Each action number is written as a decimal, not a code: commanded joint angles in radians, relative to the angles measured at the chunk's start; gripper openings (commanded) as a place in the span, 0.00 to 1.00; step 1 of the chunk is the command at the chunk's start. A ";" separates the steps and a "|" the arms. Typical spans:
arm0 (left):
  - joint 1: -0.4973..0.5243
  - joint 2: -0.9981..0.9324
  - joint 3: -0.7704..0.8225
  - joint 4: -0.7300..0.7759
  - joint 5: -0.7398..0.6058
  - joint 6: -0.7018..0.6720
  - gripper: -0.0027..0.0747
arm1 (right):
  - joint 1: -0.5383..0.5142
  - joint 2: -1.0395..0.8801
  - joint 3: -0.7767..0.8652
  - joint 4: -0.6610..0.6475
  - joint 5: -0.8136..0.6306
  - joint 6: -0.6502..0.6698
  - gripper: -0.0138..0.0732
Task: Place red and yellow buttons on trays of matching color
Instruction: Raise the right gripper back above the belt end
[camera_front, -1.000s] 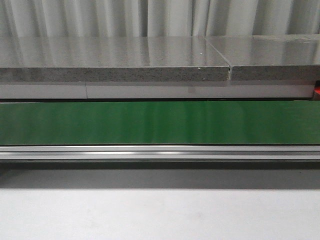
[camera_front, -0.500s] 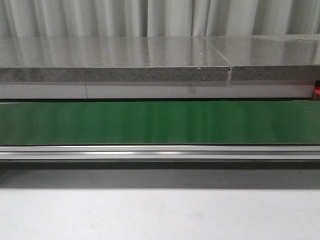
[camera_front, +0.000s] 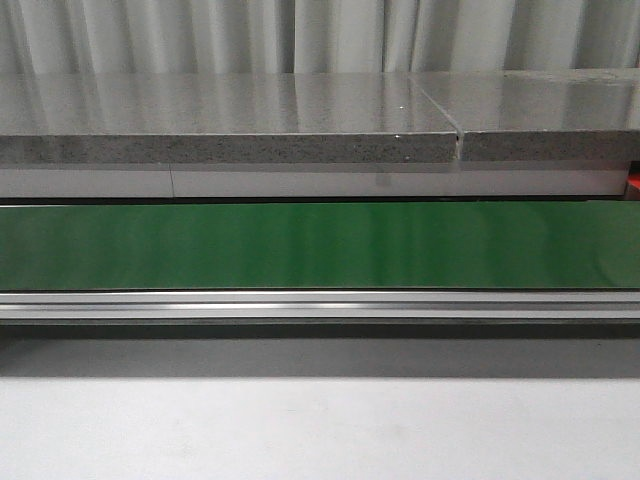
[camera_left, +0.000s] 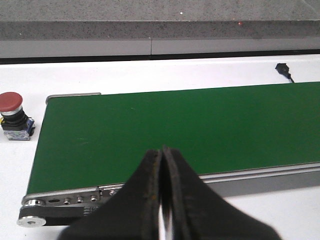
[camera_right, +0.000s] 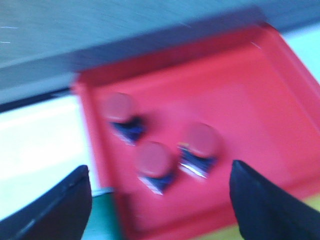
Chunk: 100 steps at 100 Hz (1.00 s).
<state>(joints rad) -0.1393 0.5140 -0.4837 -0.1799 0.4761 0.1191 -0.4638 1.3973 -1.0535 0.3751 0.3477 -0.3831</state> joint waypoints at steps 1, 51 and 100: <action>-0.007 0.001 -0.026 -0.013 -0.080 -0.006 0.01 | 0.092 -0.081 -0.022 0.013 -0.036 -0.030 0.82; -0.007 0.001 -0.026 -0.013 -0.080 -0.006 0.01 | 0.425 -0.381 0.238 0.011 0.048 -0.040 0.81; -0.007 0.001 -0.026 -0.013 -0.080 -0.006 0.01 | 0.425 -0.723 0.379 0.002 0.181 -0.040 0.08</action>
<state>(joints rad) -0.1393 0.5140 -0.4837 -0.1799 0.4761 0.1191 -0.0386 0.7075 -0.6499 0.3719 0.5819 -0.4128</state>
